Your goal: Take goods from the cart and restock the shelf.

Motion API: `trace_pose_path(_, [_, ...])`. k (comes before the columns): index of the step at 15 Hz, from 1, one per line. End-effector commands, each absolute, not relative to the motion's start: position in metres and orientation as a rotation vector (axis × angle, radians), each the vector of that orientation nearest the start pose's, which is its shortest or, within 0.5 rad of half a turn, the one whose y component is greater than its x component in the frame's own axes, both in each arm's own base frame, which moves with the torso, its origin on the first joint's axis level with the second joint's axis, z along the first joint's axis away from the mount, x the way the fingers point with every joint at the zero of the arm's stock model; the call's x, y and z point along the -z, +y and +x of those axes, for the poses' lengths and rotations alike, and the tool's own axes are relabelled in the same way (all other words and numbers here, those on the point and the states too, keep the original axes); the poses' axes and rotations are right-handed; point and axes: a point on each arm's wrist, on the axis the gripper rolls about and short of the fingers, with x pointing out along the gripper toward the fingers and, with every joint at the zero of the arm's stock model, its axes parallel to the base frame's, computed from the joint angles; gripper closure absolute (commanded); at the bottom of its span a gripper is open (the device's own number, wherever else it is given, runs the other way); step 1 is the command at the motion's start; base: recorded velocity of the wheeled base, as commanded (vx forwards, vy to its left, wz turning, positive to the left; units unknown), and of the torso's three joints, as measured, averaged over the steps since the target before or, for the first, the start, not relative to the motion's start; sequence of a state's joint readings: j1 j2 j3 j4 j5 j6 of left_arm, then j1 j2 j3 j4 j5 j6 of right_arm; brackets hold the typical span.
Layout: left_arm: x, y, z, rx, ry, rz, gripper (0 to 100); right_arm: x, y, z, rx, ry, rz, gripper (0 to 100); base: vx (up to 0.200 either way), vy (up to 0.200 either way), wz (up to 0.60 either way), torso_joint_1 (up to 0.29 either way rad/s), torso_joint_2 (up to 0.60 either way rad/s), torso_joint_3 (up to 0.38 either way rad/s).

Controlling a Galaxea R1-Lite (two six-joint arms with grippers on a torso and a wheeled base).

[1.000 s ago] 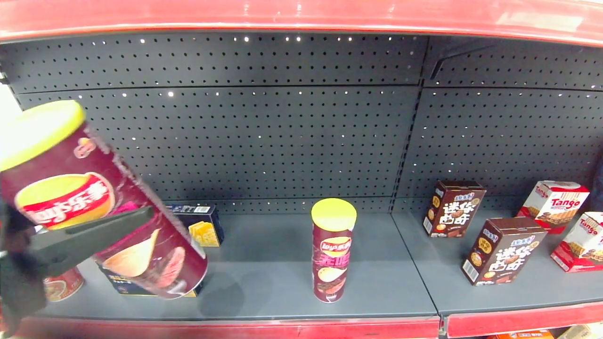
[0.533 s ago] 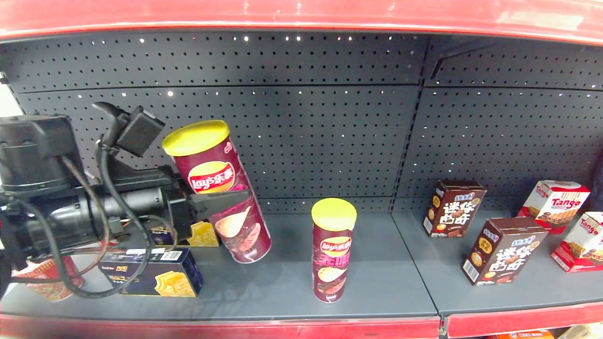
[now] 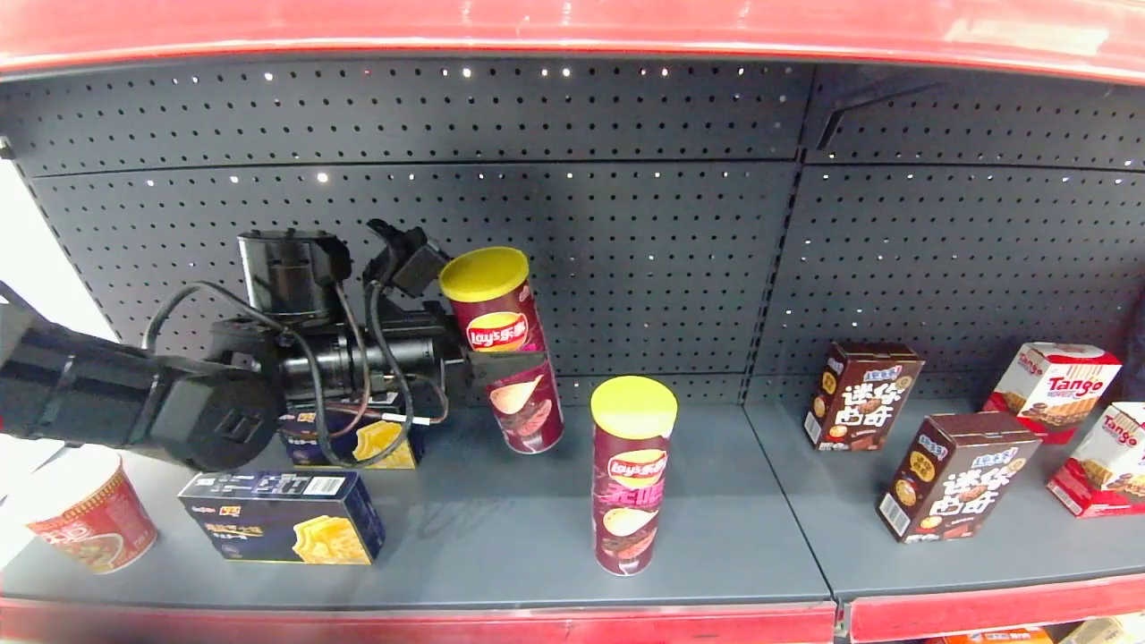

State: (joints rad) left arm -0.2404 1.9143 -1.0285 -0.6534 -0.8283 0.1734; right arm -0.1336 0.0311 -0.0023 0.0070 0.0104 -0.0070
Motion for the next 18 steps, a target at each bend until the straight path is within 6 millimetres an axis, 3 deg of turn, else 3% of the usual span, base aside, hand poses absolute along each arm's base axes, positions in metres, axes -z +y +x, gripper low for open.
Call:
trace_pose_path(1, [-0.152,-0.110,0.375,1.089,0.169,0.076,100,-0.076,0.003,-0.020,0.123,0.039,-0.003,0,0.000,0.000,0.00,0.000,0.00,0.000])
trace_pose_path(10, [-0.127,-0.129,0.416,1.227,0.152,0.057,100,-0.076,0.003,-0.020,0.123,0.037,-0.005,0,0.000,0.000,0.00,0.000,0.00,0.000])
trace_pose_path(14, [-0.117,-0.145,0.421,1.259,0.158,0.057,100,-0.076,0.003,-0.020,0.123,0.040,-0.005,0,0.000,0.000,0.00,0.000,0.00,0.000])
trace_pose_path(18, [-0.113,-0.148,0.423,1.264,0.164,0.055,100,-0.076,0.003,-0.020,0.123,0.040,-0.005,0,0.000,0.000,0.00,0.000,0.00,0.000])
